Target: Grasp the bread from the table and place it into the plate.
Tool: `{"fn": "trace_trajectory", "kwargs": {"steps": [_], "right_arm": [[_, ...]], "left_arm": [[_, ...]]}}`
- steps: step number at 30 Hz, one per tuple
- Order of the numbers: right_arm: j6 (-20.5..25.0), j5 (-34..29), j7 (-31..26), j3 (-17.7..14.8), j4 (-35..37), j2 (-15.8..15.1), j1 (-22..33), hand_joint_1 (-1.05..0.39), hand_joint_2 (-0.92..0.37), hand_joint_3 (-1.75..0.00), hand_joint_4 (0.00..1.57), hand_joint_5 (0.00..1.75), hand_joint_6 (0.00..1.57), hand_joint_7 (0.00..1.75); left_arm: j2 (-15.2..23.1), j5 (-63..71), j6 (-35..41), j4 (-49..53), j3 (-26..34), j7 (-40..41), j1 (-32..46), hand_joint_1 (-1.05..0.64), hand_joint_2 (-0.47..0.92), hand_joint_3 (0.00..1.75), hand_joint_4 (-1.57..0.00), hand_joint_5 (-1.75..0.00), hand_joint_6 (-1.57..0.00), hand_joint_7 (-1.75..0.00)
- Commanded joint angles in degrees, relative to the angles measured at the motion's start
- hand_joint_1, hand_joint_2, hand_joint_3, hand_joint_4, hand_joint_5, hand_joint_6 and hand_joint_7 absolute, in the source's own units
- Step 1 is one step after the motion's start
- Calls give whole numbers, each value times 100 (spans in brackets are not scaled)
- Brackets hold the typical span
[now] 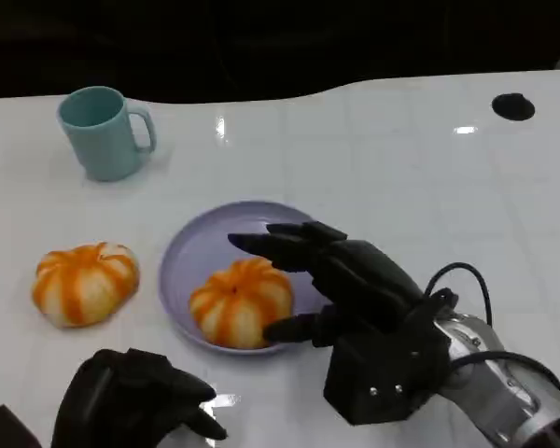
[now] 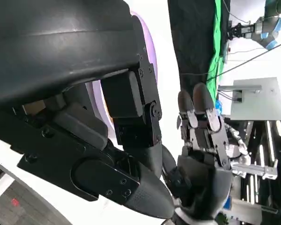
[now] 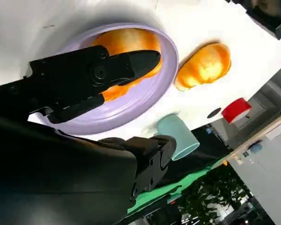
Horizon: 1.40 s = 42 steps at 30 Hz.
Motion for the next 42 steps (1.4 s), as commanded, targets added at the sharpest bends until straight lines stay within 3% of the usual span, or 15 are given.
{"fn": "trace_trajectory", "kwargs": {"steps": [1, 8, 15, 23, 25, 27, 28, 29, 31, 33, 36, 39, 42], "right_arm": [[-23, 156, 136, -120, -402, -230, 223, -56, -92, -6, 2, 28, 22, 1], [-299, 433, 154, -291, -932, -424, 671, -41, -92, -2, 3, 62, 34, 5], [-536, 676, 131, -562, -1265, -534, 1048, -26, -91, 0, 29, 81, 54, 14], [-756, 1257, 322, -969, -1764, -753, 1561, -8, -92, -1, 61, 104, 86, 31], [-873, 1522, 387, -1102, -1841, -793, 1697, -5, -90, -13, 74, 112, 96, 40], [-886, 1875, 546, -1218, -1929, -827, 1837, -3, -70, -57, 79, 120, 94, 59], [-859, 2036, 646, -1265, -1978, -848, 1897, -3, -60, -79, 79, 132, 88, 81], [-801, 2157, 740, -1306, -2046, -876, 1955, -3, -58, -86, 79, 139, 83, 95], [-545, 2350, 917, -1404, -2336, -966, 2158, -7, -57, -91, 79, 153, 75, 117], [-264, 2535, 1095, -1486, -2662, -1039, 2380, -8, -60, -91, 77, 162, 70, 128], [36, 2722, 1252, -1593, -3070, -1099, 2685, -4, -61, -96, 75, 159, 70, 129], [251, 2857, 1352, -1664, -3249, -1060, 2834, -2, -54, -111, 79, 153, 73, 132], [51, 2768, 1214, -1688, -3136, -925, 3054, -4, -45, -124, 83, 167, 77, 138]], "left_arm": [[66, 4, -23, 60, 16, 11, -36, -105, 78, 0, -157, -35, -157, -12], [38, 28, -31, 7, -8, 49, 15, -105, 78, 0, -157, -35, -157, -13], [64, 1, -71, 129, 15, -9, -67, -105, 78, 0, -157, -35, -157, -13], [58, 43, -2, 75, 3, 79, -58, -105, 78, 0, -157, -35, -157, -13], [62, 70, -27, 72, 0, 102, -60, -105, 78, 0, -157, -36, -157, -13], [64, 70, -63, 121, 7, 86, -83, -105, 78, 0, -157, -36, -157, -13], [65, 69, -77, 149, 12, 79, -96, -105, 78, 0, -157, -36, -157, -13], [65, 71, -87, 174, 17, 78, -109, -105, 78, 0, -157, -36, -157, -13], [64, 72, -104, 223, 27, 78, -135, -105, 78, 0, -157, -35, -157, -13], [66, 78, -115, 253, 34, 86, -152, -105, 78, 0, -157, -35, -157, -13], [74, 73, -111, 283, 48, 81, -171, -105, 79, 0, -157, -35, -157, -13], [77, 70, -106, 300, 58, 81, -185, -105, 79, 0, -157, -35, -157, -13], [71, 95, -139, 318, 66, 112, -187, -105, 79, 0, -157, -36, -157, -13]]}}
